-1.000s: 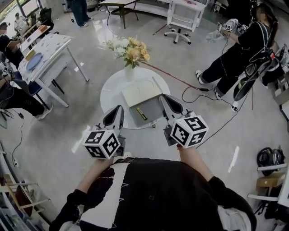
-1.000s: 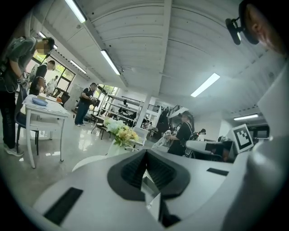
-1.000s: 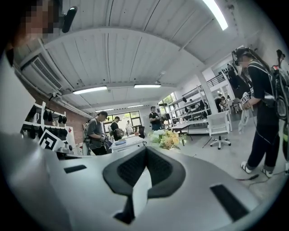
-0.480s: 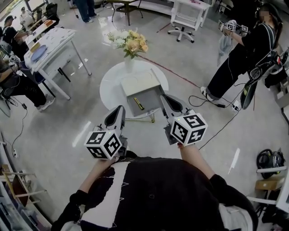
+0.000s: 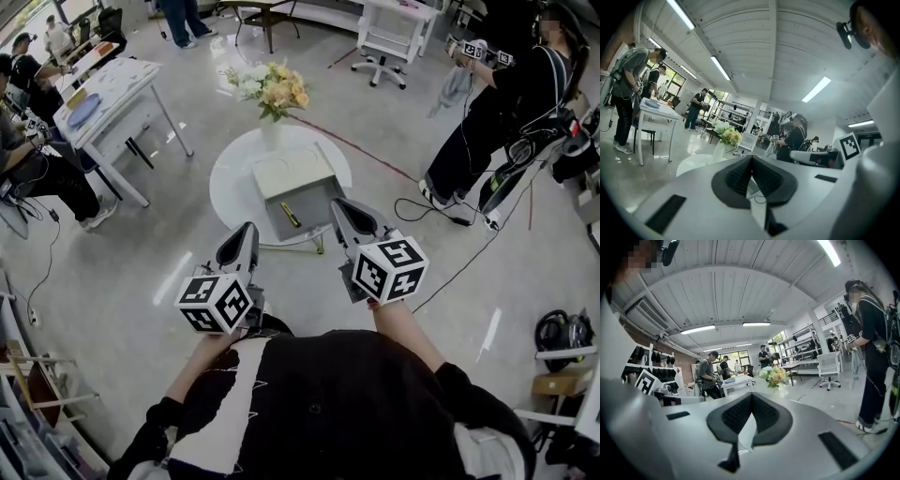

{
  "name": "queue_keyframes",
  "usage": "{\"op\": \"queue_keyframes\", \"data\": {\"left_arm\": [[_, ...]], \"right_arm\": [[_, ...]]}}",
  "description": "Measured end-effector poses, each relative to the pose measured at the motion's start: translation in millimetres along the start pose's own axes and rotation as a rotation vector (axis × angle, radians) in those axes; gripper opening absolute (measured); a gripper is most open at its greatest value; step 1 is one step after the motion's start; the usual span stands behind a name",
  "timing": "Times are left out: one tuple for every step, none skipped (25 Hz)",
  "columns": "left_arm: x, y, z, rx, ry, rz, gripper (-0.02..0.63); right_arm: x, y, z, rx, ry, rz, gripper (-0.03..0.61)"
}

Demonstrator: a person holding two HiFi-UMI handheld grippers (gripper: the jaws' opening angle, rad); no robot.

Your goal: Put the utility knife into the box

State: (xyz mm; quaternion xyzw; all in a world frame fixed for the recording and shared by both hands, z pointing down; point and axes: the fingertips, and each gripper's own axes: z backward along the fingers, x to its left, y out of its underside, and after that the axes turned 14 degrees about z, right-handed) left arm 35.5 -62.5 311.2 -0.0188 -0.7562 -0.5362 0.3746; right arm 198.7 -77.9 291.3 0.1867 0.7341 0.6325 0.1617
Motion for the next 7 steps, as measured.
{"op": "queue_keyframes", "data": {"left_arm": [[-0.7, 0.6, -0.6, 0.002, 0.001, 0.0, 0.012], [-1.1, 1.1, -1.2, 0.005, 0.003, -0.001, 0.012], [-0.9, 1.2, -1.7, 0.007, 0.003, -0.001, 0.012], [-0.5, 1.1, -2.3, 0.008, 0.003, -0.001, 0.012], [0.2, 0.7, -2.8, 0.009, 0.002, -0.002, 0.012], [0.8, 0.1, -3.4, 0.009, 0.002, -0.004, 0.012], [1.5, -0.5, -4.0, 0.009, 0.001, -0.006, 0.012]], "right_arm": [[-1.3, 0.2, 0.4, 0.0, 0.003, -0.001, 0.005], [-2.4, 0.3, 0.5, 0.0, 0.006, -0.003, 0.005], [-3.3, 0.3, 0.1, 0.0, 0.008, -0.005, 0.005], [-3.6, 0.3, -0.7, -0.001, 0.009, -0.005, 0.005], [-3.7, 0.2, -1.7, -0.001, 0.009, -0.005, 0.005], [-3.6, 0.0, -2.9, -0.001, 0.008, -0.005, 0.005], [-3.5, -0.2, -4.1, -0.001, 0.008, -0.005, 0.005]]}}
